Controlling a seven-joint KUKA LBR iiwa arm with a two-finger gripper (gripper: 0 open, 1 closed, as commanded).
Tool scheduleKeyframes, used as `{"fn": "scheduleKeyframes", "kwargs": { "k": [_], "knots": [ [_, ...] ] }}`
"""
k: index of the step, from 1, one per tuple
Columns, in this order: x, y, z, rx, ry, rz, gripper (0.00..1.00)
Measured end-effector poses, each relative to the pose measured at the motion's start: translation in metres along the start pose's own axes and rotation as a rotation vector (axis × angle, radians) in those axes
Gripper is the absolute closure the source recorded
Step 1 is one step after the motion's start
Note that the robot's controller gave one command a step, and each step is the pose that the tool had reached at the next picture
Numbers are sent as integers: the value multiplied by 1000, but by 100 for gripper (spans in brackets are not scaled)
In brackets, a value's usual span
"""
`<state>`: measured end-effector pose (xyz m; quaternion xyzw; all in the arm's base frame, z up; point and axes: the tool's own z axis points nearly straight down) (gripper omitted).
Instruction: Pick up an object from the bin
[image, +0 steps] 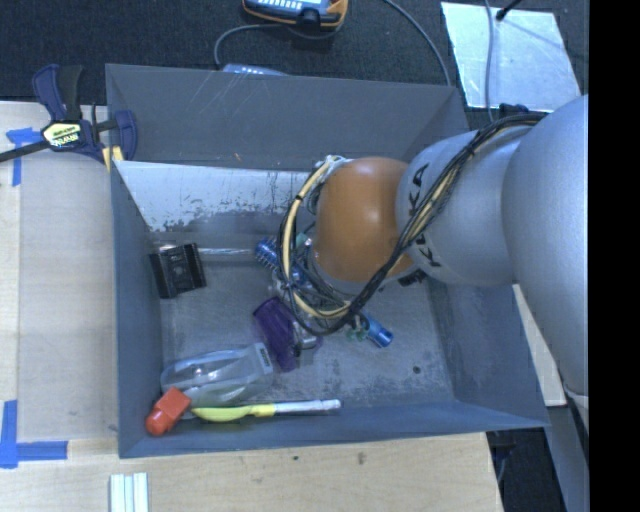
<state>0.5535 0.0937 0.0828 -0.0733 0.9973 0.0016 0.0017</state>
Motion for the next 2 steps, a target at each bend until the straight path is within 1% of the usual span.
{"fn": "scheduleKeyframes", "kwargs": {
  "k": [1, 2],
  "knots": [
    [-4, 14, 0, 6, -9, -119, 100],
    [-4, 14, 0, 5, -9, -119, 100]
  ]
}}
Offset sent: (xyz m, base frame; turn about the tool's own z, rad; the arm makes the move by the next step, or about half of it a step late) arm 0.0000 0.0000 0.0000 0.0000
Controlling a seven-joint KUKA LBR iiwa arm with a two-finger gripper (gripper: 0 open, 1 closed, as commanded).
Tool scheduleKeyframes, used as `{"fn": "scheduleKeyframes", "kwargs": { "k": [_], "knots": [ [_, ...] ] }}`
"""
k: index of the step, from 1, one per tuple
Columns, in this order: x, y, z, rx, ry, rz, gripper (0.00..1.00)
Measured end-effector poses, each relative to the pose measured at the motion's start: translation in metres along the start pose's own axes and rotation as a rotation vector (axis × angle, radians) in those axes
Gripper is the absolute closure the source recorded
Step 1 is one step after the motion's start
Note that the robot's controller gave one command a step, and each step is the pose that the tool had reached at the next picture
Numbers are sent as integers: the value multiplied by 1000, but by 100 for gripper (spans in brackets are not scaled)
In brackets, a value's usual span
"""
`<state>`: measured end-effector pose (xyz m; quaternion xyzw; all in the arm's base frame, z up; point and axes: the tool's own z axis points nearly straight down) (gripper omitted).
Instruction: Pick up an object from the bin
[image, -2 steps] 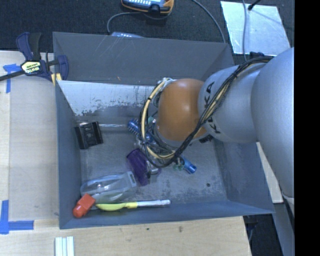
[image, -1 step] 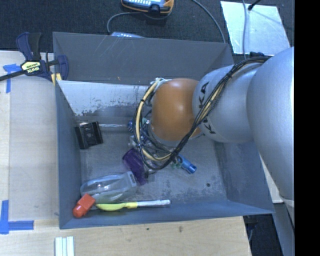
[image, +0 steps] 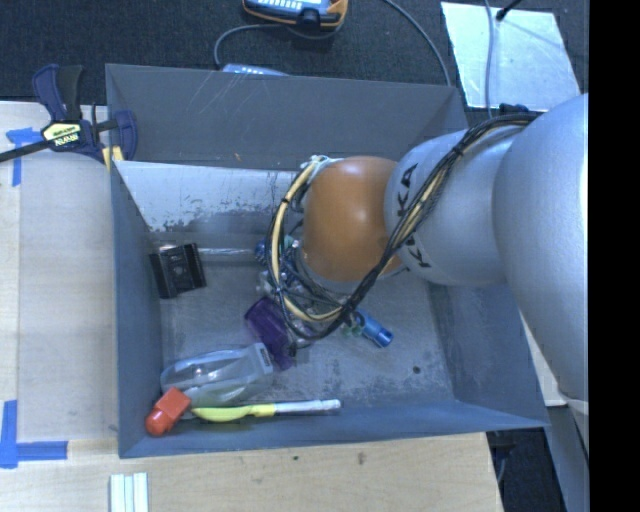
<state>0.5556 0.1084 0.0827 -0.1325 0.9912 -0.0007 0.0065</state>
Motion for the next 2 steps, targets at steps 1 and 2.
{"fn": "scheduleKeyframes", "kwargs": {
  "k": [1, 2],
  "knots": [
    [0, 0, 0, 0, 0, 0, 100],
    [0, 0, 0, 0, 0, 0, 100]
  ]
}}
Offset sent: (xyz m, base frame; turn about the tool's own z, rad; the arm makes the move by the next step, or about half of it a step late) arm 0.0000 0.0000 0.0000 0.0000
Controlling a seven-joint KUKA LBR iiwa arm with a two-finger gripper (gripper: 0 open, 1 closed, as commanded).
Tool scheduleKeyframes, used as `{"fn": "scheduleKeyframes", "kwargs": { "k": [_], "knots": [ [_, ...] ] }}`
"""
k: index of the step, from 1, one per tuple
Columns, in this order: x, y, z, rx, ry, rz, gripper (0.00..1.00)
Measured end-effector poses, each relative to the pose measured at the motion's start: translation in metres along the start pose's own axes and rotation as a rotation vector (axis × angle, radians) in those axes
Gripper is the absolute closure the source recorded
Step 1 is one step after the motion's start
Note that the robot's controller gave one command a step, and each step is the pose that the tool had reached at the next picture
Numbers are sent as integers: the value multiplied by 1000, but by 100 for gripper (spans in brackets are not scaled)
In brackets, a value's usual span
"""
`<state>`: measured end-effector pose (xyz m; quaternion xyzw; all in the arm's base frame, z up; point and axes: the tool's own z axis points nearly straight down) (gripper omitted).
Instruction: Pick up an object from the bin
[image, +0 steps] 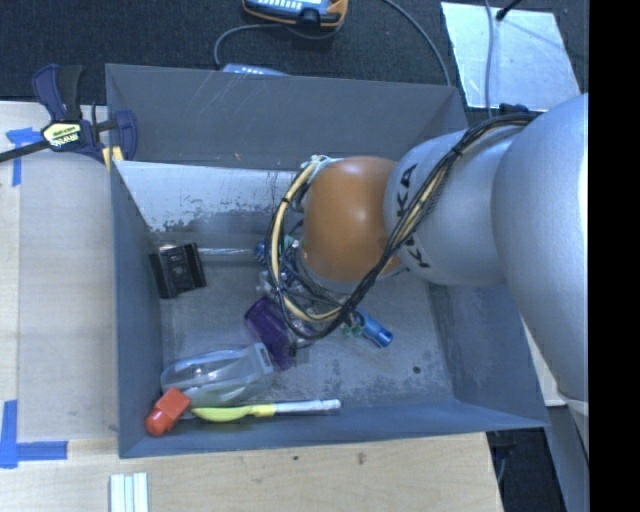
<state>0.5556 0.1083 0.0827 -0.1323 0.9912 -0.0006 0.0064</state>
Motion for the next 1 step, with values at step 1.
{"fn": "scheduleKeyframes", "kwargs": {
  "k": [1],
  "knots": [
    [0, 0, 0, 0, 0, 0, 100]
  ]
}}
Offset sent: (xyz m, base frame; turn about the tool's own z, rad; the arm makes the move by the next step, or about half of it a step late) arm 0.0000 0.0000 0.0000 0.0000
